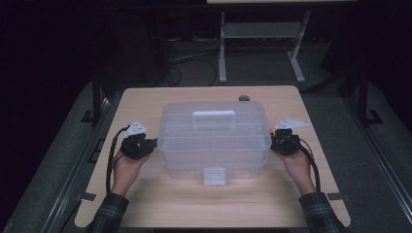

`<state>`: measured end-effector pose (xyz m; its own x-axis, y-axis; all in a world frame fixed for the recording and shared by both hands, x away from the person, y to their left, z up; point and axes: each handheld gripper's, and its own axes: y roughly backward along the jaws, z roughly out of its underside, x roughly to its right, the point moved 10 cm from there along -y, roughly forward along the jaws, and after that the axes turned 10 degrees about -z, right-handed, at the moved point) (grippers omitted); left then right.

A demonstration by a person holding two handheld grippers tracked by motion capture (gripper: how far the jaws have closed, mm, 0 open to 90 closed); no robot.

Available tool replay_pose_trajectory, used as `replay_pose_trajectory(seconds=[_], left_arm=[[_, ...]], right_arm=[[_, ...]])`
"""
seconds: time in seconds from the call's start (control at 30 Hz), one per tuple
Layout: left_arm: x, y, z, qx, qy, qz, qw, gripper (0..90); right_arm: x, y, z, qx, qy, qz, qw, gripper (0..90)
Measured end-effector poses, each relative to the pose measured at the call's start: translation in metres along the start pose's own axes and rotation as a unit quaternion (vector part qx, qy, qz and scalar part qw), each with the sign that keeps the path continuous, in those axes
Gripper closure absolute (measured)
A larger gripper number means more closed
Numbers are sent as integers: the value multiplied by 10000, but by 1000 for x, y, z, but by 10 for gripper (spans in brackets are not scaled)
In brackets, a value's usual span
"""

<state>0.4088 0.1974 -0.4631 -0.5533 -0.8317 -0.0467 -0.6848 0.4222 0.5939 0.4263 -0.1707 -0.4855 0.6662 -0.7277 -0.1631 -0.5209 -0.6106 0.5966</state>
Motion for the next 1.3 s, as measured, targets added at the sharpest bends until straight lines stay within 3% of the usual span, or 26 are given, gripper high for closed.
replay_pose_trajectory(seconds=[0.83, 0.93, 1.3], left_arm=[[6, 26, 17, -134, -176, -94, 9997, 900], [9, 30, 19, -95, -82, -38, 9999, 900], [19, 39, 26, -79, -81, 44, 9999, 900]], right_arm=[[-36, 15, 16, -123, 218, -182, 9995, 900], [-41, 18, 20, -162, 225, -210, 9994, 900], [-53, 32, 32, -228, 297, -264, 9990, 900]])
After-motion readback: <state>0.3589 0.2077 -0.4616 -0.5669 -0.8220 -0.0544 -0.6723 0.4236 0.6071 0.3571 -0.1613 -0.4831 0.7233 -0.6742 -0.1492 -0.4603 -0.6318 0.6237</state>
